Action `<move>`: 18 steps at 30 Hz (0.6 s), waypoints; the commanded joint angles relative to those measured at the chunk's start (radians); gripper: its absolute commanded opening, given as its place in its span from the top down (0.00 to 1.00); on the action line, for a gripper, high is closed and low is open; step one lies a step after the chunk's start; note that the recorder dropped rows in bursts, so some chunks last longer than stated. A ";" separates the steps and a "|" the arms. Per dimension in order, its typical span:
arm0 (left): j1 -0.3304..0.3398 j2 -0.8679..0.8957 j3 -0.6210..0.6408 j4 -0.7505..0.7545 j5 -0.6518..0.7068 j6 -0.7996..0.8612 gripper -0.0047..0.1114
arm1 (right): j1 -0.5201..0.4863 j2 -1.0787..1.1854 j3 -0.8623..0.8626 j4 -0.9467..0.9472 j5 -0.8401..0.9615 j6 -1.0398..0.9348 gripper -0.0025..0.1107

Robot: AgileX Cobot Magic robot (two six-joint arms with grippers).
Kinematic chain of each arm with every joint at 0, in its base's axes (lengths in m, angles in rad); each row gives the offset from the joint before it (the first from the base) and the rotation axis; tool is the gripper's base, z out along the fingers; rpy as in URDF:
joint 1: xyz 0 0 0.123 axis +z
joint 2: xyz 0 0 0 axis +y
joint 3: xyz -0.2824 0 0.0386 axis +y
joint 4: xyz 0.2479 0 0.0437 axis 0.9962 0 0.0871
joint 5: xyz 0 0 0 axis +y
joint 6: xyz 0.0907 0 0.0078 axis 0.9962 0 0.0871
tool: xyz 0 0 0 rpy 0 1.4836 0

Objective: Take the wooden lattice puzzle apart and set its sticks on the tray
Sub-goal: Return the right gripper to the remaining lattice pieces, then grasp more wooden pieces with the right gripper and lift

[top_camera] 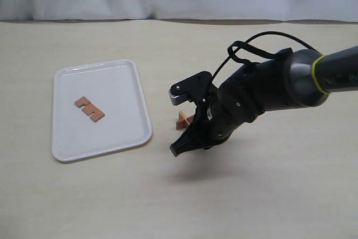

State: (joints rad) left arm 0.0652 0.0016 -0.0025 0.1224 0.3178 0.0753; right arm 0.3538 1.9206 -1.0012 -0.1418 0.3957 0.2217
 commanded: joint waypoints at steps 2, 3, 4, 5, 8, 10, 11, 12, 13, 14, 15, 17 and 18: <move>-0.002 -0.002 0.002 -0.002 -0.013 -0.003 0.96 | -0.004 -0.017 0.004 -0.008 0.002 0.001 0.94; -0.002 -0.002 0.002 -0.002 -0.013 -0.003 0.96 | -0.004 -0.023 0.004 -0.008 0.002 0.001 0.94; -0.002 -0.002 0.002 -0.002 -0.013 -0.003 0.96 | -0.004 -0.033 0.004 -0.008 0.004 0.001 0.94; -0.002 -0.002 0.002 -0.002 -0.013 -0.003 0.96 | -0.004 -0.041 0.004 -0.008 0.006 0.001 0.94; -0.002 -0.002 0.002 -0.002 -0.013 -0.003 0.96 | -0.004 -0.079 0.004 -0.010 0.021 -0.001 0.94; -0.002 -0.002 0.002 -0.002 -0.013 -0.003 0.96 | -0.004 -0.110 0.004 -0.010 0.037 -0.001 0.94; -0.002 -0.002 0.002 -0.002 -0.013 -0.003 0.96 | -0.004 -0.125 0.004 -0.010 0.045 -0.001 0.94; -0.002 -0.002 0.002 -0.002 -0.013 -0.003 0.96 | -0.004 -0.144 0.004 -0.010 0.051 -0.001 0.94; -0.002 -0.002 0.002 0.000 -0.013 -0.003 0.96 | -0.004 -0.164 0.004 -0.010 0.053 -0.001 0.94; -0.002 -0.002 0.002 0.000 -0.013 -0.003 0.96 | -0.004 -0.179 0.004 -0.010 0.055 -0.001 0.94; -0.002 -0.002 0.002 0.000 -0.013 -0.003 0.96 | -0.004 -0.201 0.004 -0.010 0.052 -0.001 0.94; -0.002 -0.002 0.002 0.000 -0.013 -0.003 0.96 | -0.002 -0.226 0.004 -0.001 0.033 -0.001 0.94; -0.002 -0.002 0.002 0.000 -0.013 -0.003 0.96 | 0.004 -0.243 0.004 0.050 -0.015 -0.001 0.94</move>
State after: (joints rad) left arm 0.0652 0.0016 -0.0025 0.1224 0.3178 0.0753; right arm 0.3538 1.7051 -1.0012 -0.1298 0.4299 0.2217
